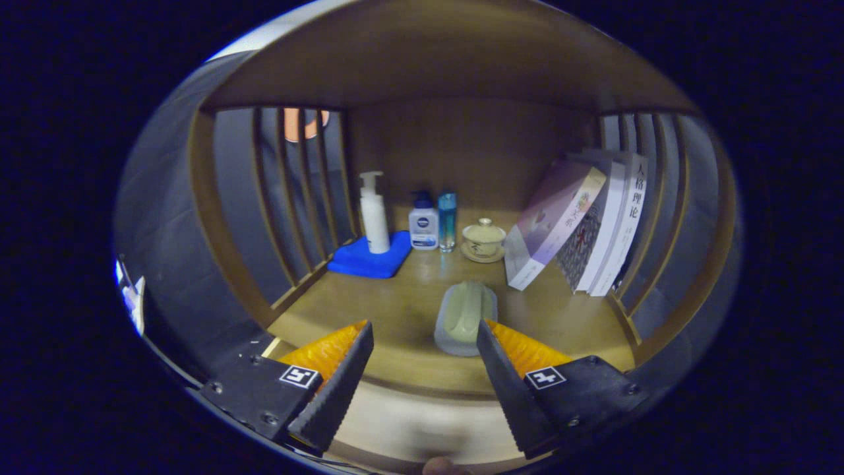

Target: Pull open the drawer, take out the items inside it, and place them on the countertop above the cabinet.

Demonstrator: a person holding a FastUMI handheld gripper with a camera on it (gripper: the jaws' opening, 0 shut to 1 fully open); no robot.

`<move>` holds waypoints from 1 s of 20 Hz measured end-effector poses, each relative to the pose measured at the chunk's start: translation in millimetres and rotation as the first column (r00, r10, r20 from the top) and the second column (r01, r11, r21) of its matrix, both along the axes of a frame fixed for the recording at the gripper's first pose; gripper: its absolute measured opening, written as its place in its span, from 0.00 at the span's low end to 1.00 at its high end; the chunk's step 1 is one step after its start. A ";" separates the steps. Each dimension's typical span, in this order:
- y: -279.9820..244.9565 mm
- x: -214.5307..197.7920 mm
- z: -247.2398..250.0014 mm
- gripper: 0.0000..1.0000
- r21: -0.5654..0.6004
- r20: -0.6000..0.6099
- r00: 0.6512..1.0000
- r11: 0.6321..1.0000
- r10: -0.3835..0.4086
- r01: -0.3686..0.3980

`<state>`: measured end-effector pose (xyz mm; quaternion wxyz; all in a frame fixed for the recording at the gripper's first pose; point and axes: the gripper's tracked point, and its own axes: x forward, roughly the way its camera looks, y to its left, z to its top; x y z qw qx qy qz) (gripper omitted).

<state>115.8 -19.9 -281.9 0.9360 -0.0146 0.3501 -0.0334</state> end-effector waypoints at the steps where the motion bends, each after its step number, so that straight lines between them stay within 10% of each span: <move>1: 9.9 -8.3 3.2 0.99 0.017 0.015 1.000 1.000 0.009 -0.009; 20: 36.9 -171.5 -34.5 0.98 -0.010 0.129 0.992 1.000 -0.003 0.004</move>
